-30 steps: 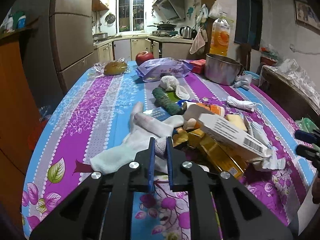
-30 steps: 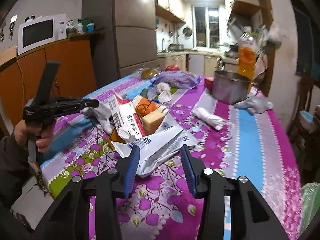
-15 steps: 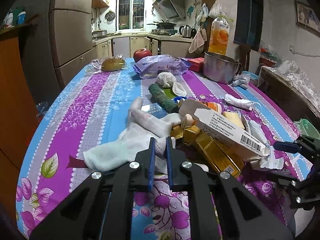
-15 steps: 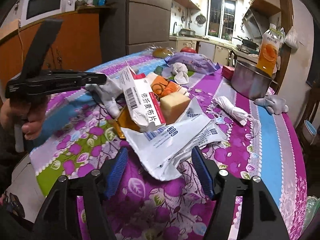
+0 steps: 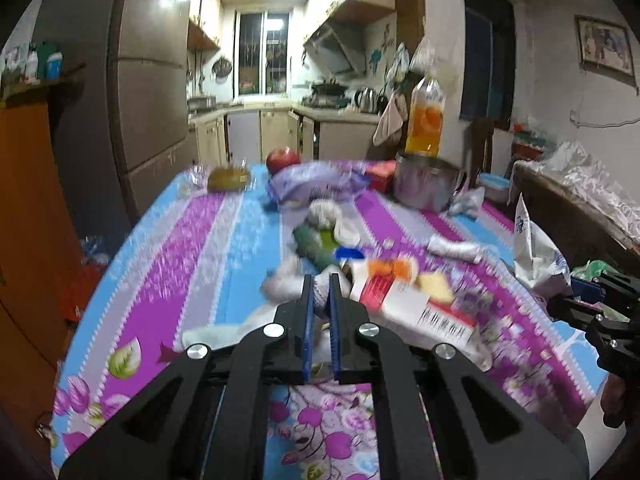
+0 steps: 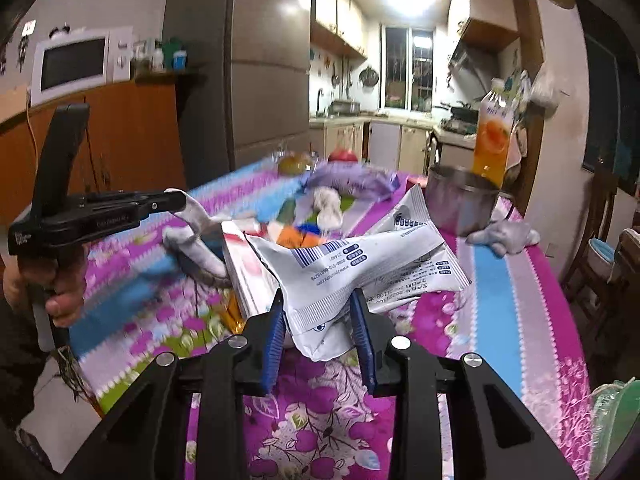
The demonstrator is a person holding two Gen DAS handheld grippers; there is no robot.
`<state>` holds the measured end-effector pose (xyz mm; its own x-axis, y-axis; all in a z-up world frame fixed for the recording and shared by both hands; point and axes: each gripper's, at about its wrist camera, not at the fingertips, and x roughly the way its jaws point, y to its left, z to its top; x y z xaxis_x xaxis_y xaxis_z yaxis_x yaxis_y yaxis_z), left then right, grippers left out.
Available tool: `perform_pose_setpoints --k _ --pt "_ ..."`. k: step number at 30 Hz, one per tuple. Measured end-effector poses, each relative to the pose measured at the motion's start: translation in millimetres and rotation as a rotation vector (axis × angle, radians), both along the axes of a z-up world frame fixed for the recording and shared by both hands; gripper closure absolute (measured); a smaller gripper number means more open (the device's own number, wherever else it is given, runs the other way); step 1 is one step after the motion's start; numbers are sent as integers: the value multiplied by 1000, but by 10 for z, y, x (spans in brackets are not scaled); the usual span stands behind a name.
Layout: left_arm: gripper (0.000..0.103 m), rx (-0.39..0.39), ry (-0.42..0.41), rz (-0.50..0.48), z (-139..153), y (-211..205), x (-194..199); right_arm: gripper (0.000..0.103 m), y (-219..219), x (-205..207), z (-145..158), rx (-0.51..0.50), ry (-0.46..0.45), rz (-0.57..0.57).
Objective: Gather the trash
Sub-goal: 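Grasp the white paper packet with the right tool while the left tool grasps a white glove, then carry the packet and glove over the green basin and open both tools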
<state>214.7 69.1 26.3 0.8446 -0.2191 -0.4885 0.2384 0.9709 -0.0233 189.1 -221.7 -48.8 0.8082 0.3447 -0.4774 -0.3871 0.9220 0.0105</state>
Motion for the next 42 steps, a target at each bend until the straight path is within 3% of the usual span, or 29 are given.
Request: perform_pose_setpoints --k 8,14,34,42 --pt "98 19 -107 -14 544 -185 -46 70 -282 -103 183 64 -8 -36" --pt "98 8 -178 -79 901 -509 -117 70 -485 -223 356 97 -37 -62" --pt "98 -89 -226 -388 1292 -2105 -224 70 -1796 -899 926 112 -56 -324" --pt "98 -101 -215 -517 1285 -2727 -419 70 -2452 -1308 1042 127 -44 -450"
